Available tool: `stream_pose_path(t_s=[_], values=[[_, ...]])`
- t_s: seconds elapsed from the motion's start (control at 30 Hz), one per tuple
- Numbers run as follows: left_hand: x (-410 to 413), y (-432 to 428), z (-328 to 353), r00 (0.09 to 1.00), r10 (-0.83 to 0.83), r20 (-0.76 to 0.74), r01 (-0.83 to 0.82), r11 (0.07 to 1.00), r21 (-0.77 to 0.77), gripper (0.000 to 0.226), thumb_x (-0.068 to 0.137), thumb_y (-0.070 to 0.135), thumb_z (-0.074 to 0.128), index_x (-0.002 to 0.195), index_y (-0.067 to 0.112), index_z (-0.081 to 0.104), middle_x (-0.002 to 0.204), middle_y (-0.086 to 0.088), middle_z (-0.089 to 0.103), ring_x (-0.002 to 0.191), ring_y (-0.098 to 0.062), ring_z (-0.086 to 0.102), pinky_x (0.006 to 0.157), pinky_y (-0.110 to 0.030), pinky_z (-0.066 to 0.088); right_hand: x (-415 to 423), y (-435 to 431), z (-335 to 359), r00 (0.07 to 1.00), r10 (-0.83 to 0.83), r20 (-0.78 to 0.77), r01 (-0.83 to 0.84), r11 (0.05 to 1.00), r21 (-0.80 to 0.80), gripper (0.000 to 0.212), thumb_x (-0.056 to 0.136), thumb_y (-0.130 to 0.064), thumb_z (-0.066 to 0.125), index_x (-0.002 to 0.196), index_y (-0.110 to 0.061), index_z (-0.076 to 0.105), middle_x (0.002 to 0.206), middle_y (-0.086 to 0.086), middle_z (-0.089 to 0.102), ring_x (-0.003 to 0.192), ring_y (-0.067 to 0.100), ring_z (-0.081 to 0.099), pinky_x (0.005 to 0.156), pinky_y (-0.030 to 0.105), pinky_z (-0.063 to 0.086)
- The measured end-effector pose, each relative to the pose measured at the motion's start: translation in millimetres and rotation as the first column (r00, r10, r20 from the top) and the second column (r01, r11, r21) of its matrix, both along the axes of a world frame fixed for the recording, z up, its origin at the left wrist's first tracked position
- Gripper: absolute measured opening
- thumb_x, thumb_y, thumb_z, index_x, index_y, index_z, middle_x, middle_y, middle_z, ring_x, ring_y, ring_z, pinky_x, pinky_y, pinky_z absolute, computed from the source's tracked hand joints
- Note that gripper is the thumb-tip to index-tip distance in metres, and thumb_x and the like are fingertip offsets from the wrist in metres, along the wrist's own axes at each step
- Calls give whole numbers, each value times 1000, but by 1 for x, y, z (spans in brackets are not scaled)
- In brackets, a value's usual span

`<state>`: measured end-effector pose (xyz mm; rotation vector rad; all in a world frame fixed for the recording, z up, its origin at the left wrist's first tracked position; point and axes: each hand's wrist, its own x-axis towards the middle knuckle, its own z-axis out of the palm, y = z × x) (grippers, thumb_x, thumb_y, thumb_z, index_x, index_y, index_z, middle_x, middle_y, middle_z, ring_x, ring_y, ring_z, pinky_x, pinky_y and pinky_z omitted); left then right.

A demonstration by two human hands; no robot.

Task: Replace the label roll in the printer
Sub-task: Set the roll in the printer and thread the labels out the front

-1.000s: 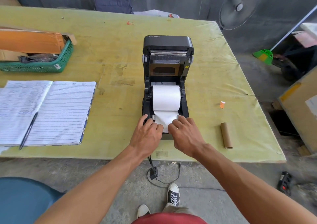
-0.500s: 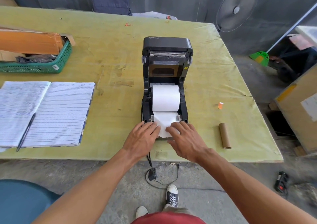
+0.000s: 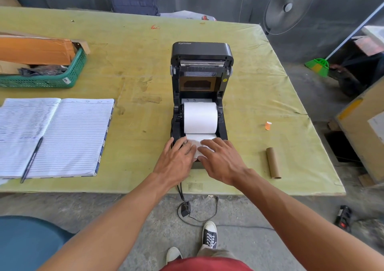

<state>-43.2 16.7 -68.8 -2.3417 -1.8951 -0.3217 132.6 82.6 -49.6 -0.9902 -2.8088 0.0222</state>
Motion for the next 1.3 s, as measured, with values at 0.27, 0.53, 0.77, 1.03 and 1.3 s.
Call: stream_pose_path(t_s=[0.27,0.53,0.77,1.03,1.3], values=[[-7,-6,-6,990,-132,46,124,981,150,18,85,8,72,102,4,74,106,-8,74,106,-27,65,92,-41,51,-21,18,17,997,-26,77,42,975,-219,61,90,1,52,146,-23,46,152,4,44,127,30,45,99,45,44],[-1,-5,-10,991,-79,106,70,994,79,30,79,-2,74,109,1,70,113,-15,71,111,-32,63,93,-46,52,-46,39,33,947,50,316,-3,989,-148,48,102,-14,40,144,-35,46,118,7,50,103,28,49,78,39,45],[3,-4,-6,992,-28,126,25,999,29,35,83,-3,45,109,3,68,114,-13,70,115,-31,59,95,-50,49,-38,44,37,959,113,258,-65,981,-185,51,98,-9,47,142,-34,52,120,3,57,106,26,56,77,36,48],[-4,-7,-5,991,-64,119,59,997,45,33,78,-4,71,109,5,72,113,-9,72,110,-29,64,95,-51,50,-41,51,42,939,171,299,-125,978,-166,46,101,-11,45,138,-36,57,115,1,59,98,25,60,70,34,46],[-4,-13,-3,995,-83,47,76,989,127,27,81,1,66,106,6,74,107,-8,74,102,-26,67,91,-44,51,-45,53,42,911,164,378,-84,972,-219,52,102,-10,40,146,-38,44,113,1,55,97,25,58,68,34,41]])
